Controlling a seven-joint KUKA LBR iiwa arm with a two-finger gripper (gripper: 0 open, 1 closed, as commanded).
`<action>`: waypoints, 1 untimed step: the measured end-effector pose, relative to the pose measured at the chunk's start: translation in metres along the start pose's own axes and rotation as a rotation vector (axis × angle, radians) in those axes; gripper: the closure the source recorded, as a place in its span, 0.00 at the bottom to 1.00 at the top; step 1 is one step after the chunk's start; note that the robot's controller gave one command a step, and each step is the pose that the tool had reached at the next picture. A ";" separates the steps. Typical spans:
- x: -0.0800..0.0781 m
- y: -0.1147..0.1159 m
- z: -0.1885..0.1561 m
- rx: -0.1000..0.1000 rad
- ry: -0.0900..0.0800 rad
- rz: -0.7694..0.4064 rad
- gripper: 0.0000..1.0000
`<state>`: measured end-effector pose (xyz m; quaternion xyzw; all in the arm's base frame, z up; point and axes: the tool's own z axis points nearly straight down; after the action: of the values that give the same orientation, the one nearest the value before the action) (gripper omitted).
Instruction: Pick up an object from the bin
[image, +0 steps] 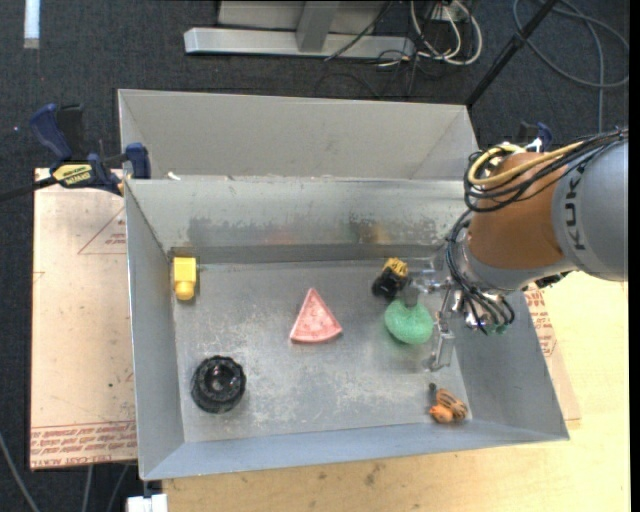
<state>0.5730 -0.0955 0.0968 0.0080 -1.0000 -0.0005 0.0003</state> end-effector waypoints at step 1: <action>0.006 -0.003 -0.033 0.000 -0.002 0.075 0.00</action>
Offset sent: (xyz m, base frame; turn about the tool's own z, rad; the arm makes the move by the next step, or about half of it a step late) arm 0.0057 -0.0047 -0.0268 0.0434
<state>0.5672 -0.0988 0.1295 -0.0296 -0.9996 -0.0006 -0.0009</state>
